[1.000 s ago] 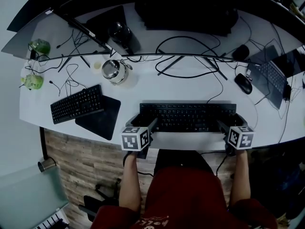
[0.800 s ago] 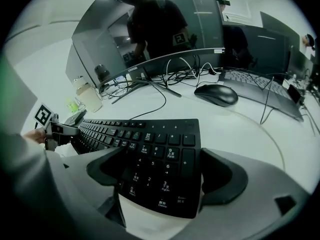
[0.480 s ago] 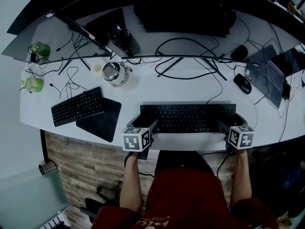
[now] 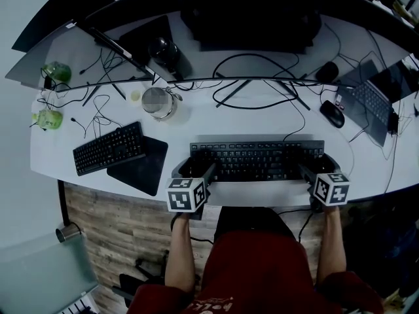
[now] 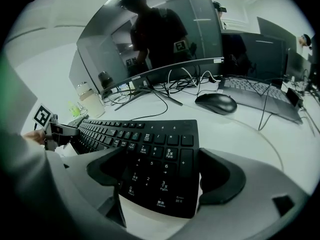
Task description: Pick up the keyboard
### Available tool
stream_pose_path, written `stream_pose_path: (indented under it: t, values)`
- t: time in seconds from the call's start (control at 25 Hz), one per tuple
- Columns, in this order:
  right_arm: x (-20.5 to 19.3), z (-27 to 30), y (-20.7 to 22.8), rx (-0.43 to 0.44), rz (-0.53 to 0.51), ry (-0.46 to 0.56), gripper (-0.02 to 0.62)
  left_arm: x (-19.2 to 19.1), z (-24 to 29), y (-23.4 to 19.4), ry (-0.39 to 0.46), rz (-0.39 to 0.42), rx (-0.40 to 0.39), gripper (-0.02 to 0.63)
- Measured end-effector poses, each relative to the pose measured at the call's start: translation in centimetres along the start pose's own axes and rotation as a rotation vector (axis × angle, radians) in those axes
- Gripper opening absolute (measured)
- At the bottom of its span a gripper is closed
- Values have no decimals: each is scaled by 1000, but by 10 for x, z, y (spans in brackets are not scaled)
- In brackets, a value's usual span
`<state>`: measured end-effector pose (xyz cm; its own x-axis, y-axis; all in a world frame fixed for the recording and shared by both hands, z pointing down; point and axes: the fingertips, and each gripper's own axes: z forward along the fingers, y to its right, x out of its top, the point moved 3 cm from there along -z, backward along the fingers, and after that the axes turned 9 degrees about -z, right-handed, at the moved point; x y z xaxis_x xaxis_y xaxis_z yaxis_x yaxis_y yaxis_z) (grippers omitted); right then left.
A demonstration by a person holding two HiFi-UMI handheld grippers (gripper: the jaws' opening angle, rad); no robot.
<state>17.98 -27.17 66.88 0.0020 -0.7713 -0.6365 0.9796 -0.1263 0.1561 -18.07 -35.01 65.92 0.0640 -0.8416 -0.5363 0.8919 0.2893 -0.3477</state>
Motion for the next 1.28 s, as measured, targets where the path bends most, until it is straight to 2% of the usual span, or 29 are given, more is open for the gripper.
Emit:
stream_pose_path:
  t: [0.56,0.92,1.28]
  values:
    - [52,-37,0,-15,-41,203,431,49,-47,25,192,72,14,331]
    - [99,-83,-4,-21,-96,375,431,87,-99,53,368,126,20,331]
    - [153,-152,-3,-51,-178,585,430,124,-159,97,566,179,2,331]
